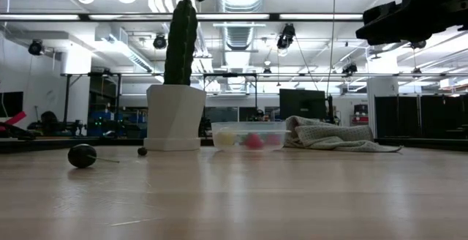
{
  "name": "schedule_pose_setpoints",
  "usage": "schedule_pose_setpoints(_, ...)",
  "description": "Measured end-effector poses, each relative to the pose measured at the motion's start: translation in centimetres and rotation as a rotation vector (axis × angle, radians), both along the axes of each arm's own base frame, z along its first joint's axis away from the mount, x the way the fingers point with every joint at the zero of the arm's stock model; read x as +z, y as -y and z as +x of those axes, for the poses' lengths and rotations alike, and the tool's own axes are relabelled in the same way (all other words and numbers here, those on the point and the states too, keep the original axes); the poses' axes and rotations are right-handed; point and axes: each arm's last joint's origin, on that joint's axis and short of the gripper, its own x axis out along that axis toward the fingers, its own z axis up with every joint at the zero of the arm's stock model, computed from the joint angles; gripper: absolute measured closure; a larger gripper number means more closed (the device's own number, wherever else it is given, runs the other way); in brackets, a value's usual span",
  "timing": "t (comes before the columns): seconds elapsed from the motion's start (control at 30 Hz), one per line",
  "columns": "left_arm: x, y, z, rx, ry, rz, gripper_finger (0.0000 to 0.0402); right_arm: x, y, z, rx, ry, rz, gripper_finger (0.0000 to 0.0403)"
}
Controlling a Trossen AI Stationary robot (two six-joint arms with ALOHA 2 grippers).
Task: Pick and placing Produce into tupperware
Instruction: Put the black cherry into the transparent bin
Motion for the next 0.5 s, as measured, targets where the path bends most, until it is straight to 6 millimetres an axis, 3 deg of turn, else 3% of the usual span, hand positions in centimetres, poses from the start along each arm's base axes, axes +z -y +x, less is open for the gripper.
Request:
schedule_pose_setpoints(0.23,-3.0,0.5,-0.3,-0.159,-0.157,-0.045,0.0345,0.0,0.0,0.0,-0.012,-0.002,0.041,0.0364)
schedule_pose_setpoints(0.4,-4.8,0.2,-0.9,-0.153,-0.292,-0.022,0.0342,0.0,0.0,0.0,-0.016,-0.003,0.054,0.0364)
schedule_pose_setpoints(0.5,-5.7,0.1,-1.3,-0.143,-0.336,-0.019,0.0319,0.0,0.0,0.0,-0.023,-0.004,0.08,0.0364)
